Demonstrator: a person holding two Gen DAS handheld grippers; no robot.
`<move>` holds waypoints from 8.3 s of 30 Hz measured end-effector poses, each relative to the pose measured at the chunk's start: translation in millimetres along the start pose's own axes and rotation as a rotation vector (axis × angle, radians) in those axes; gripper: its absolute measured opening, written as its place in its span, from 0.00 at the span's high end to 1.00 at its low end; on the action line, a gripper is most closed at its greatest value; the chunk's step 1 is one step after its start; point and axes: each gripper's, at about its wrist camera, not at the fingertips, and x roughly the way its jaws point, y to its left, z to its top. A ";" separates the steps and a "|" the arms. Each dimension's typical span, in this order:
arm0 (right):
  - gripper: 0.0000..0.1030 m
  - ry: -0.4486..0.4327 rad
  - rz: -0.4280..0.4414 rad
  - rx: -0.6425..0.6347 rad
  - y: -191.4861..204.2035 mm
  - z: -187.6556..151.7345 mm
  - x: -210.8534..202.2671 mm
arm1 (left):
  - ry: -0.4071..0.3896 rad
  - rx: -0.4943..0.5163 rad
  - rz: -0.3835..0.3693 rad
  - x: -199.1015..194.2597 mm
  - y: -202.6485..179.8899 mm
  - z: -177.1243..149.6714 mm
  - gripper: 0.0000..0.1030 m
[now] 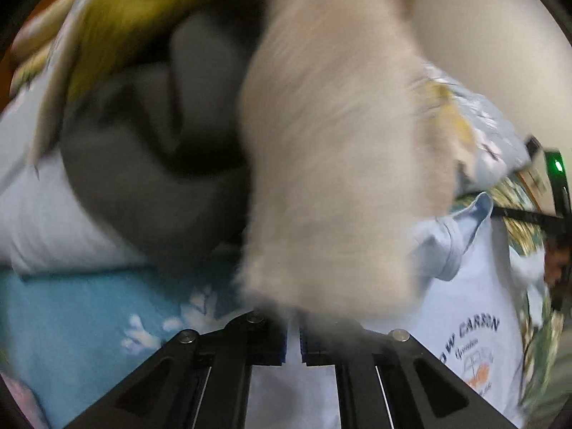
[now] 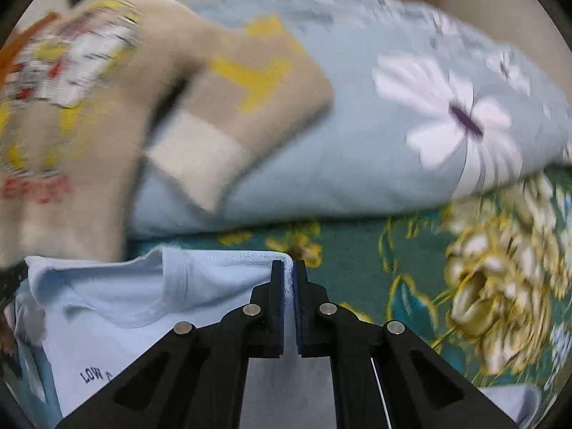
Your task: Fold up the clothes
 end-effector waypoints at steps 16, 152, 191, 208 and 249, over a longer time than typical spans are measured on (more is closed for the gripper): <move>0.65 0.006 0.076 0.187 -7.8 -177.2 -114.9 | 0.074 -0.107 -0.070 -90.4 -7.2 -103.9 0.46; 0.75 0.153 0.160 0.280 14.2 -189.6 -118.3 | 0.007 -0.260 0.714 -281.4 207.5 -120.7 0.53; 0.61 -0.088 0.001 0.542 -158.4 -207.3 -142.1 | 0.018 0.137 0.111 -76.0 -71.5 -66.3 0.68; 0.97 -0.231 0.098 0.932 -196.6 -232.1 -144.8 | 0.059 -0.154 0.121 -146.8 -29.3 -119.2 0.68; 0.97 0.272 0.329 -0.203 282.5 -89.0 -83.7 | -0.005 -0.410 0.094 -211.1 76.7 -173.4 0.54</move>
